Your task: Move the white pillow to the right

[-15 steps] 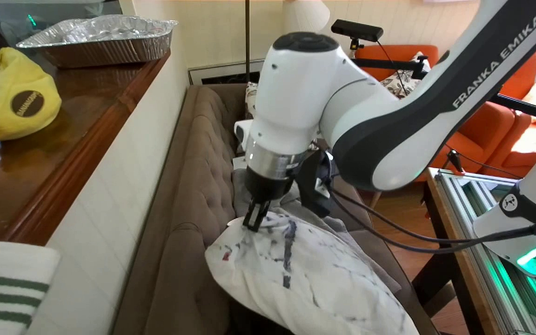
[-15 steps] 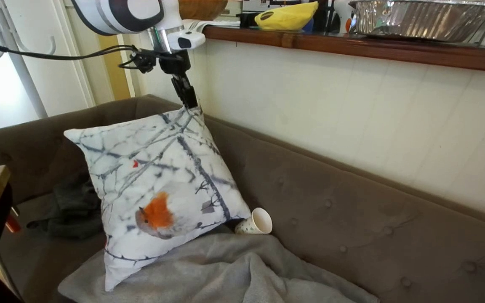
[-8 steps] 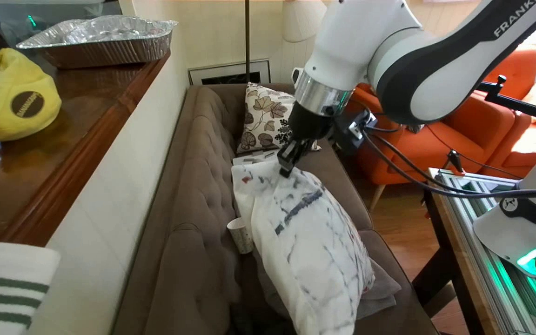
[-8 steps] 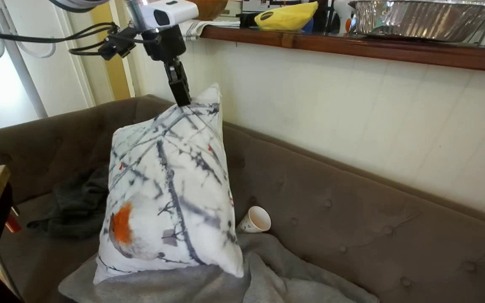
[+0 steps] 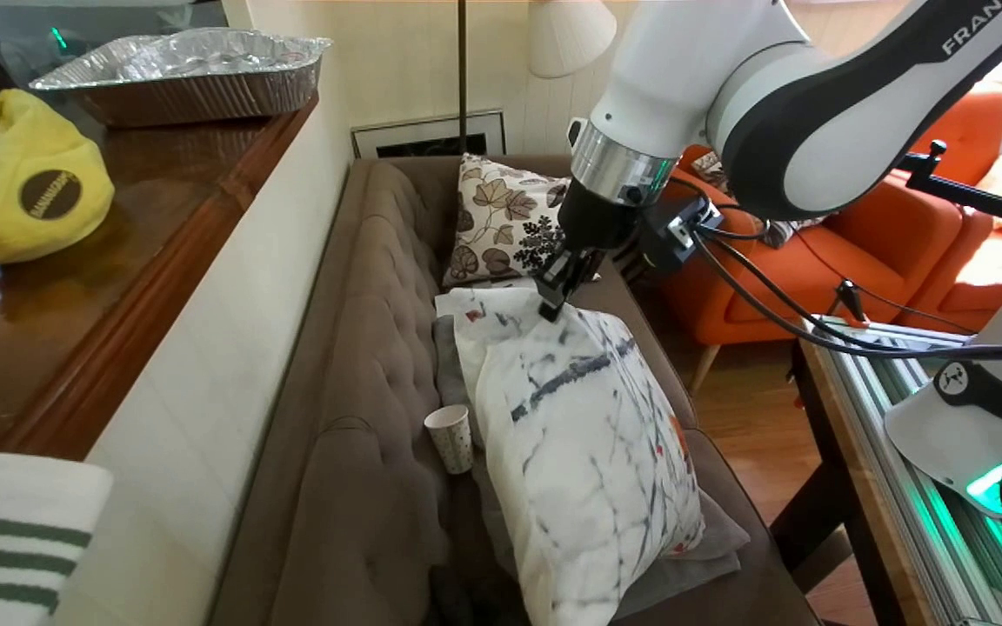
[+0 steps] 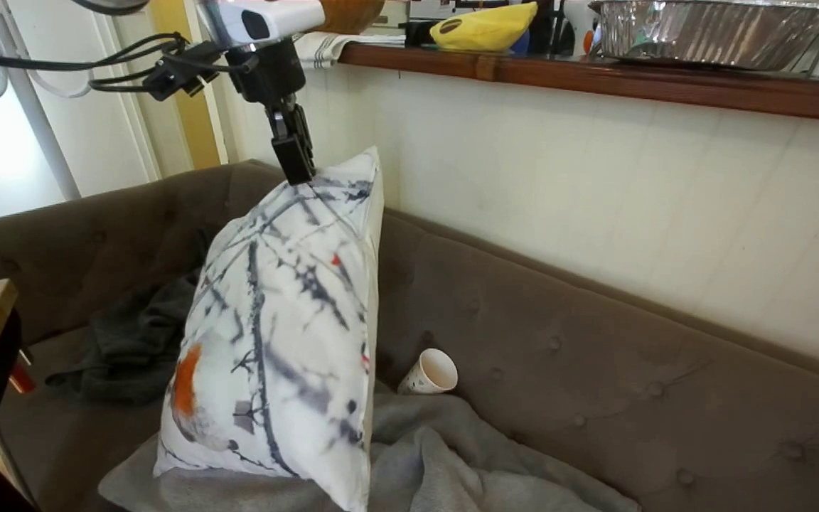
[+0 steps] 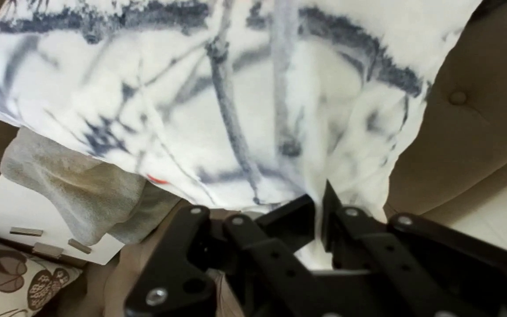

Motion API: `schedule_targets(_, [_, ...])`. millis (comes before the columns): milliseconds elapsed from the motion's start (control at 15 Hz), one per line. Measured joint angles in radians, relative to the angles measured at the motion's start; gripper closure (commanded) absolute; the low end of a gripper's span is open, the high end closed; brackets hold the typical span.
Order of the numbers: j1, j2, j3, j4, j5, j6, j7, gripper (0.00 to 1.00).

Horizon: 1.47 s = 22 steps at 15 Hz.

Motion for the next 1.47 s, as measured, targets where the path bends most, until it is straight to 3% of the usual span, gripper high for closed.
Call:
schedule_targets(400, [-0.169, -0.059, -0.003, 0.062, -0.011, 0.025, -0.001, 0.99])
schedule_targets(600, [-0.223, -0.080, -0.008, 0.119, 0.012, 0.067, -0.059, 0.99])
schedule_targets(867, [-0.228, -0.039, -0.031, 0.181, 0.180, 0.091, -0.201, 0.96])
schedule_targets(1267, [-0.229, 0.008, -0.032, 0.177, 0.189, 0.099, -0.230, 0.99])
schedule_targets(1467, [-0.221, 0.036, -0.033, 0.185, 0.293, 0.113, -0.435, 0.99])
